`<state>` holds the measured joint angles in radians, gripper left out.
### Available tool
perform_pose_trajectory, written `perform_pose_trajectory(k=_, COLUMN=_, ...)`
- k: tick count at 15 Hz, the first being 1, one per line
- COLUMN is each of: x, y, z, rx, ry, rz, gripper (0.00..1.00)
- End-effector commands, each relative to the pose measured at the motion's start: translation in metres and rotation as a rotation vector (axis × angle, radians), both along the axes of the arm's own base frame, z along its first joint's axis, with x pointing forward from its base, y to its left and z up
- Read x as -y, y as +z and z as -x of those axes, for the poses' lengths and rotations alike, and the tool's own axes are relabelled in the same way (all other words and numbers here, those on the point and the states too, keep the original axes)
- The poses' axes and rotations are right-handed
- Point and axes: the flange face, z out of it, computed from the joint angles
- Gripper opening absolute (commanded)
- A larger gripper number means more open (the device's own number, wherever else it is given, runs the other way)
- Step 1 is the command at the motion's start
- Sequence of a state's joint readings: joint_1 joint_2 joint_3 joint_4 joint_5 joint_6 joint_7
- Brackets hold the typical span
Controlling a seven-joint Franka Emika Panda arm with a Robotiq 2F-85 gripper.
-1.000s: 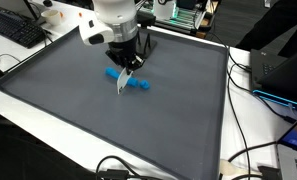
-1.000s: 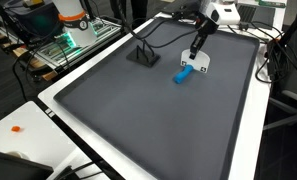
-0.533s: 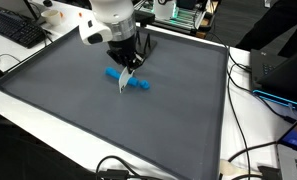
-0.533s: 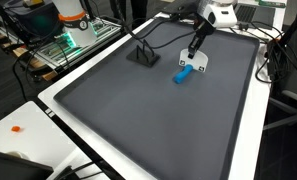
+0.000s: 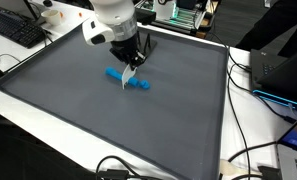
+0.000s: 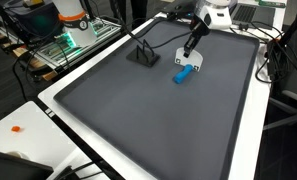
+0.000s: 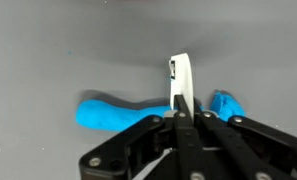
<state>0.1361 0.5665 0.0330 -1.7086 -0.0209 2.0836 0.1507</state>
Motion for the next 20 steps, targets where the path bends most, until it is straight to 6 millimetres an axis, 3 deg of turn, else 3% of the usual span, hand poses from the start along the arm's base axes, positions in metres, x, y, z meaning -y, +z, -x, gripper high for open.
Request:
perform_pose_trajectory(k=1, x=0.001, y=-0.007, z=0.015, rx=-0.046, ry=0.005, rz=-0.027, gripper=0.01)
perform_pose_trajectory(k=7, x=0.008, y=0.006, z=0.013, rx=-0.017, ry=-0.001, rz=0.003, gripper=0.01)
perform_pose_trajectory(k=20, x=0.016, y=0.054, z=0.011, rx=0.057, ry=0.002, rz=0.009, gripper=0.01)
